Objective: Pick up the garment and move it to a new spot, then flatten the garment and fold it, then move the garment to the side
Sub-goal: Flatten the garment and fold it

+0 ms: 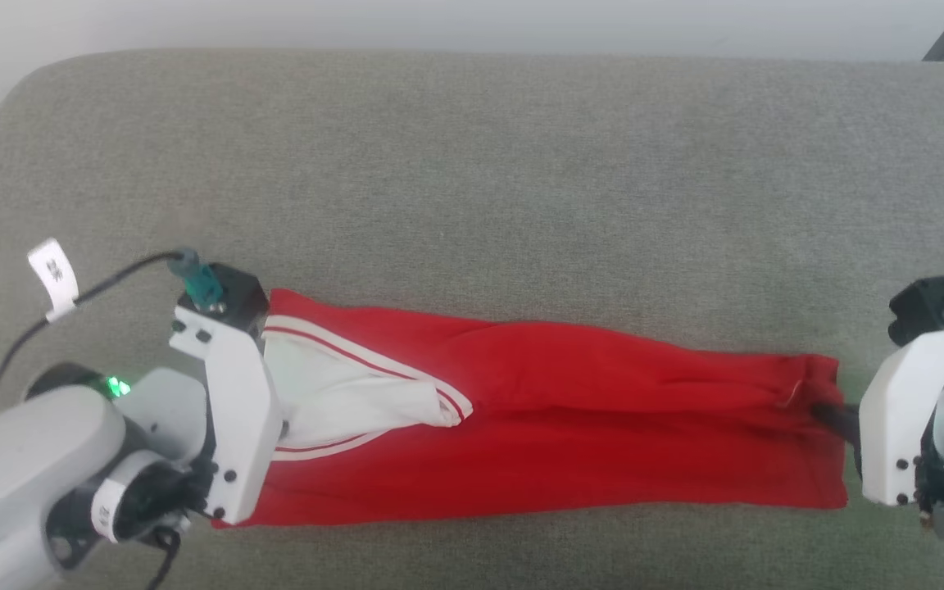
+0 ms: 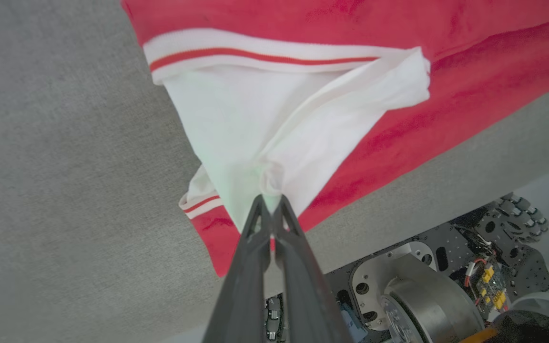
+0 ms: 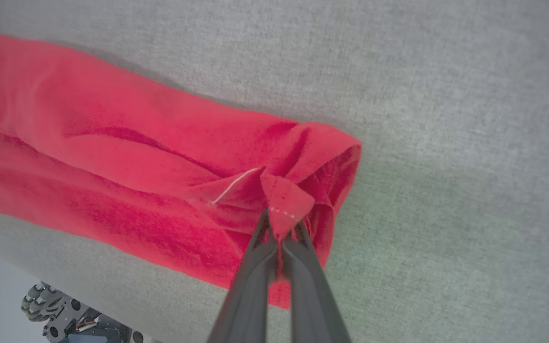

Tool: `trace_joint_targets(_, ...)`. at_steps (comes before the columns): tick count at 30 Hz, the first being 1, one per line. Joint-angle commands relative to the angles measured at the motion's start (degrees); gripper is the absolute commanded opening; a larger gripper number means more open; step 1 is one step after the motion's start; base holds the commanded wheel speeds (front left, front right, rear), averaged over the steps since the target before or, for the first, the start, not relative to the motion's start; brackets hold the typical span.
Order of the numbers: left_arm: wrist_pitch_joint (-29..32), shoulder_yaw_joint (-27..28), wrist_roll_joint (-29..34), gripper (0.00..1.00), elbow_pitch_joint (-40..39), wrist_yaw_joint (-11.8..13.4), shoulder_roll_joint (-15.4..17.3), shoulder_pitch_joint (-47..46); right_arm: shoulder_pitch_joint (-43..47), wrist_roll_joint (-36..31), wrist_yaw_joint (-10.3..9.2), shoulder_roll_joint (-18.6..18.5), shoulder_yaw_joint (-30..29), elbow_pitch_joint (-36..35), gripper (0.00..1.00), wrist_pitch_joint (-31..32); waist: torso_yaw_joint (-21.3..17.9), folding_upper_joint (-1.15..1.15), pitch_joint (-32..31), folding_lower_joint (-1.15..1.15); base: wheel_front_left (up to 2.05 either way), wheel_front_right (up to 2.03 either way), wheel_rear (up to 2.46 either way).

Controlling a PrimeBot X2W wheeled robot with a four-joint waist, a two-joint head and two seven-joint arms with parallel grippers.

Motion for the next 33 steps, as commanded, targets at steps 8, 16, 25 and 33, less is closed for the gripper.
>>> trace_joint_targets(8,-5.10,-0.67,-2.68,0.57,7.04,-1.99,-2.92,6.34,2.07,-1.98,0.00,3.45,-0.47,2.36,0.20,-0.71,-1.38,0.00,-0.36,0.00,0.00,0.00,0.00)
trace_joint_targets(16,-10.94,1.24,-2.99,1.00,12.38,-5.07,-4.95,8.05,0.94,-2.65,0.00,3.20,0.49,5.65,1.00,-4.23,-1.25,0.00,-2.32,0.00,0.00,0.00,0.00)
trace_joint_targets(25,-22.41,4.98,-0.74,1.00,13.12,-6.60,-2.73,10.08,1.72,-2.43,0.01,3.35,-1.22,4.94,1.00,-7.35,-0.44,0.00,-5.46,0.00,0.00,0.00,0.00)
trace_joint_targets(33,-37.79,8.44,1.37,1.00,15.77,-7.39,-1.33,15.62,2.63,-3.46,0.01,3.43,-4.59,5.54,1.00,-11.27,-0.05,0.00,-6.79,0.00,0.00,0.00,0.00)
